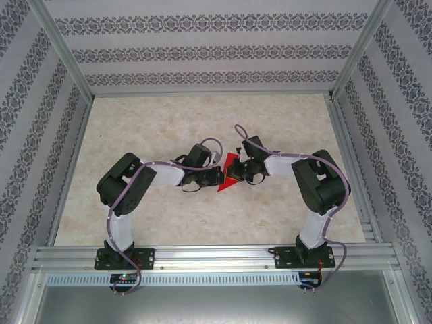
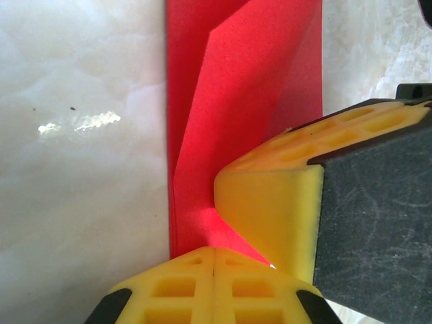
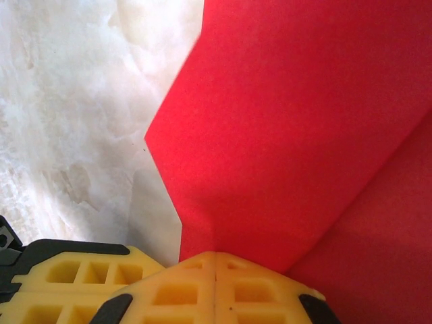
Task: Fold a paper plane with a square sheet of paper (pick it up from the middle)
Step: Fourth fold the wing at the center of the table.
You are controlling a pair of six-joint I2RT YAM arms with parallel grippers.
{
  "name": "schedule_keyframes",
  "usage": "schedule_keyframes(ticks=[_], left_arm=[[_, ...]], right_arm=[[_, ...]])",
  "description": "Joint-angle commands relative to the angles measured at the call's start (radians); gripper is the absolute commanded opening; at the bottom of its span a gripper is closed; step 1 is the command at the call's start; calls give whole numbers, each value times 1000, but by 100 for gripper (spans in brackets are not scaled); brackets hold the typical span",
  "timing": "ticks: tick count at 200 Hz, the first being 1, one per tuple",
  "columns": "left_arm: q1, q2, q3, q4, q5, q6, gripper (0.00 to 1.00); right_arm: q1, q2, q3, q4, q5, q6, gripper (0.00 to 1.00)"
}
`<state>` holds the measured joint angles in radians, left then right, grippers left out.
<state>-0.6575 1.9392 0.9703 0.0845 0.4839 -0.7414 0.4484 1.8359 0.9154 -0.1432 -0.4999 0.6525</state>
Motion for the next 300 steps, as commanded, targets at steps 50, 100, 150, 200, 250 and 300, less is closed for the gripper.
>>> schedule_keyframes(ticks=[50, 100, 150, 200, 250, 300], left_arm=[[-2, 68, -47, -257, -120, 67, 0], [-4, 69, -34, -262, -115, 87, 0], [-2, -1, 37, -218, -75, 110, 0], [12, -111, 54, -176, -160, 88, 3], [14, -84, 46, -141, -105, 80, 1], [14, -14, 73, -204, -111, 98, 0]], right_arm=[[-101, 74, 96, -50, 126, -40, 0], [-111, 93, 107, -52, 115, -55, 0], [-77, 85, 47, -51, 65, -50, 0], [-5, 60, 5, -26, 22, -25, 0], [38, 49, 1, -19, 2, -13, 0], [38, 46, 5, -16, 0, -8, 0]])
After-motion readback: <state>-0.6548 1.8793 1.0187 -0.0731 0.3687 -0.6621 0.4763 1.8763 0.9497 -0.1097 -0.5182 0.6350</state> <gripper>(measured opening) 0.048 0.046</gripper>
